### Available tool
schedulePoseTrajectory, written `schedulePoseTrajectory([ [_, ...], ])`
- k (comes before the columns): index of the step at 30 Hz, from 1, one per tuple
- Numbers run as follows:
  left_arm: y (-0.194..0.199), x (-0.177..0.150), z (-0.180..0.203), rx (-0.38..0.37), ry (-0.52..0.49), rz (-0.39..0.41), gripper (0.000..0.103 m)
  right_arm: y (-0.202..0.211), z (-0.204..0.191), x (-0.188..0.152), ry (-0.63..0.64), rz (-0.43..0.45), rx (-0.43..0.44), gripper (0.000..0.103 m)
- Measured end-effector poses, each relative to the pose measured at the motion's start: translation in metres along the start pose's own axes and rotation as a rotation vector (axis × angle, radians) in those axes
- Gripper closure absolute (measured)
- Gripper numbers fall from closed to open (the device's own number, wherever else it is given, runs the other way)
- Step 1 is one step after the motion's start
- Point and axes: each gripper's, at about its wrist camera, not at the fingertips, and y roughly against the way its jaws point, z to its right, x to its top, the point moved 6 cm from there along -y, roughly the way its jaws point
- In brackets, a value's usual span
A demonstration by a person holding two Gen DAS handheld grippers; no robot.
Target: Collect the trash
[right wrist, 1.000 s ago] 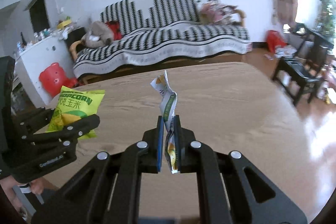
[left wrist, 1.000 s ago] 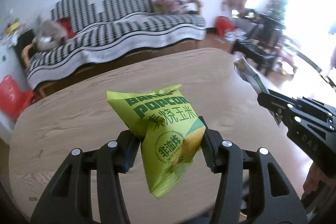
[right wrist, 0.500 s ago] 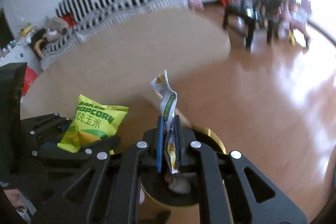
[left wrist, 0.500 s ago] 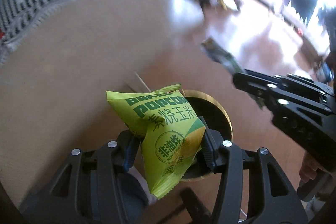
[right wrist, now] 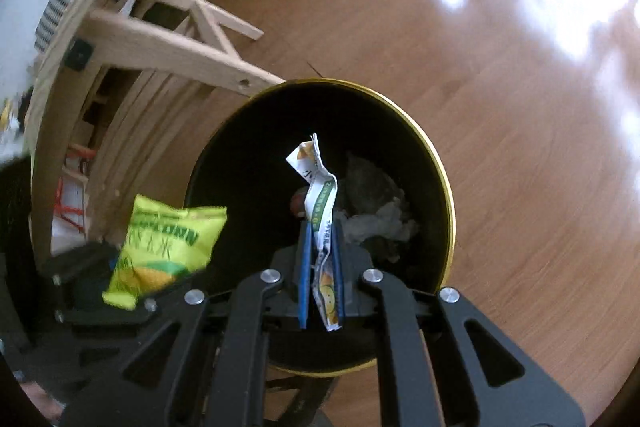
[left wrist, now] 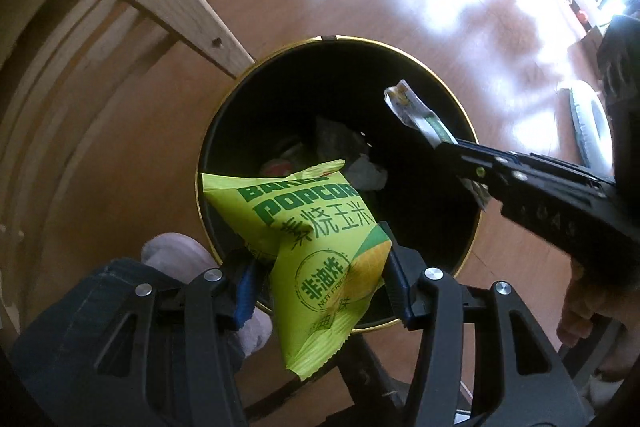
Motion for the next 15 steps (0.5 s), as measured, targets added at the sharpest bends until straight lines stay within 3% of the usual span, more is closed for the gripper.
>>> schedulePoseTrajectory([
  [1,-0.002,-0.002,-0.001,0.001,0.007,-0.009,0.046,-0.001,-0.001,0.004,-0.014,-0.003,0.0,0.092],
  [2,-0.002,-0.005,-0.004,-0.003,0.014,-0.012,0.032,0.0,0.0,0.005,-0.023,0.002,-0.015,0.087],
  [3,-0.002,-0.007,-0.005,-0.009,0.026,-0.01,0.01,0.004,0.001,0.007,-0.023,0.017,-0.03,0.054],
  [5,0.0,-0.005,-0.005,-0.006,0.042,0.004,0.006,0.017,-0.002,0.016,-0.019,0.061,-0.033,0.009],
  [9,0.019,-0.001,-0.003,-0.019,0.023,0.039,0.006,0.052,-0.009,0.029,-0.025,0.142,-0.002,0.007],
  [15,0.109,0.01,0.004,-0.053,-0.069,0.263,0.006,0.122,-0.047,0.062,0.053,0.372,-0.088,0.007],
])
